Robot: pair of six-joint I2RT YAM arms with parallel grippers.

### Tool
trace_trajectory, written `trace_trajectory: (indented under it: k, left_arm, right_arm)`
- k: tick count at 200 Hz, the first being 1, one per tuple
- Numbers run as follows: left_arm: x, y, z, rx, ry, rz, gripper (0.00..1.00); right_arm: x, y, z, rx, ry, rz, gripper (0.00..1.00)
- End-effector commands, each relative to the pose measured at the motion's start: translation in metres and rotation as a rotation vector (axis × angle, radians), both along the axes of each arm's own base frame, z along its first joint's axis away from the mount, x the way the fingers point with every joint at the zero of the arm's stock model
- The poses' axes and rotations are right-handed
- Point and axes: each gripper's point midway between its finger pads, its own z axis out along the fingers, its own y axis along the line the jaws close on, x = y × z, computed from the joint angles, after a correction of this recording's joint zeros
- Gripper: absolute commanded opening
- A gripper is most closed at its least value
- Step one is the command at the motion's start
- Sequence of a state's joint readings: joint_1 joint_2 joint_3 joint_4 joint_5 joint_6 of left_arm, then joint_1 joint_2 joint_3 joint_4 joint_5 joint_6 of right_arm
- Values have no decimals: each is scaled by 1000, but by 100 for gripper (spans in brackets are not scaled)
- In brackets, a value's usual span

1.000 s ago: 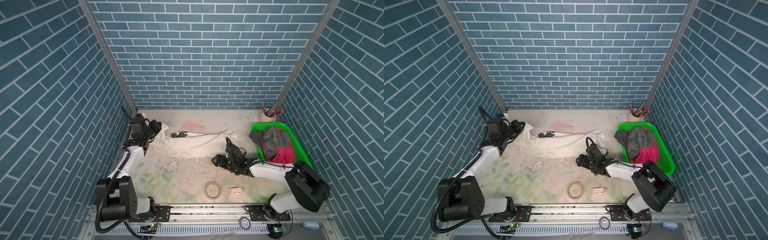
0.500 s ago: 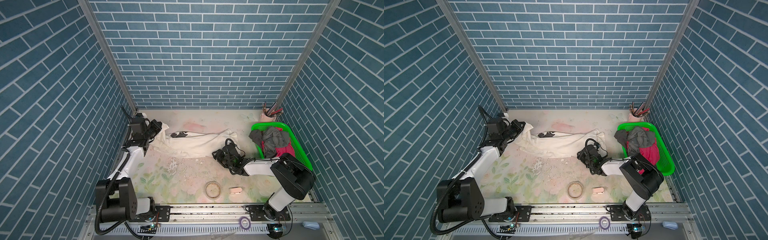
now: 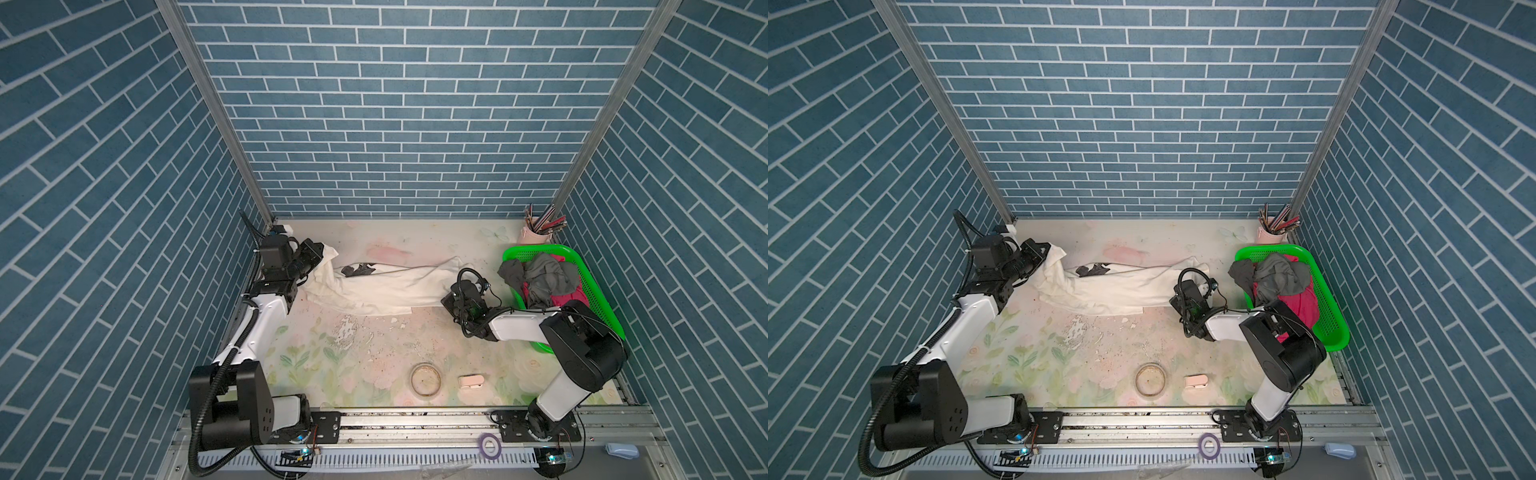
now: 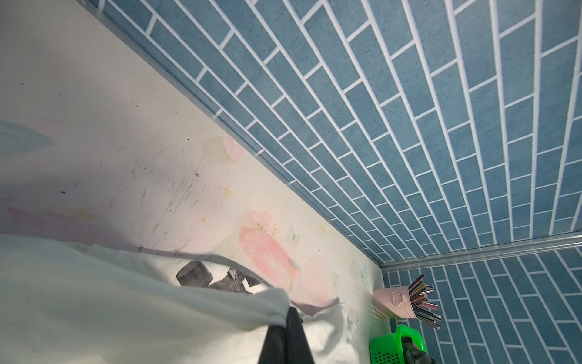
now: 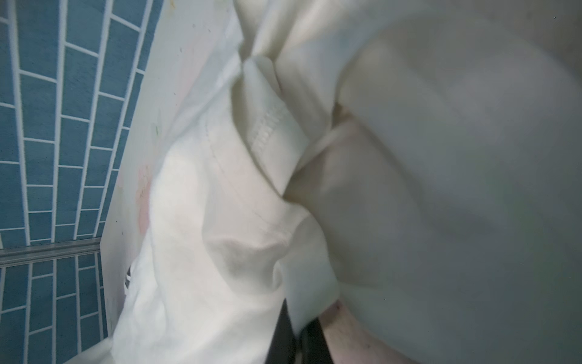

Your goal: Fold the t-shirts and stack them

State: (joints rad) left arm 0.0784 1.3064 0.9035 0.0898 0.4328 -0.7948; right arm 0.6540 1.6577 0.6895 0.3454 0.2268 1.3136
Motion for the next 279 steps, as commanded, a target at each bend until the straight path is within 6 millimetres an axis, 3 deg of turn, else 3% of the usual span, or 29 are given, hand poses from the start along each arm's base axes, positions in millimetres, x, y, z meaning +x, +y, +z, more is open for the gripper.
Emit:
trace_trajectory:
  k: [1, 27, 61, 86, 105, 125, 155, 172, 193, 200, 227, 253, 264, 279]
  left_arm:
    - [1, 14, 28, 20, -50, 15, 0]
    - [5, 38, 71, 2, -130, 66, 0]
    - [10, 43, 151, 6, -293, 64, 0]
    - [2, 50, 219, 33, -427, 79, 0]
    - [-19, 59, 271, 78, -528, 120, 0]
    - [-52, 63, 322, 126, -633, 168, 0]
    - [-110, 62, 386, 219, -754, 249, 0]
    - [-135, 60, 415, 254, -810, 280, 0]
    - [-149, 64, 443, 284, -838, 327, 0]
    - [-149, 65, 450, 291, -839, 334, 0]
    - [-116, 73, 456, 284, -804, 320, 0]
    - [-65, 84, 435, 249, -738, 298, 0]
    - [-39, 91, 416, 239, -692, 294, 0]
    - [3, 100, 376, 215, -608, 273, 0]
  right_arm:
    - [22, -11, 64, -108, -185, 29, 0]
    - [34, -8, 152, -247, -380, 144, 0]
    - [46, -36, 249, -348, -549, 165, 0]
    - [47, -48, 323, -440, -670, 206, 0]
    - [24, -56, 393, -494, -819, 220, 0]
    - [-16, -70, 461, -499, -987, 218, 0]
    - [-75, -86, 526, -461, -1159, 238, 0]
    - [-96, -95, 549, -455, -1210, 226, 0]
    - [-99, -100, 568, -477, -1217, 213, 0]
    - [-94, -99, 571, -490, -1208, 213, 0]
    - [-64, -90, 570, -552, -1131, 227, 0]
    - [-8, -89, 533, -532, -994, 264, 0]
    - [19, -91, 507, -493, -925, 287, 0]
    - [54, -91, 463, -467, -832, 312, 0]
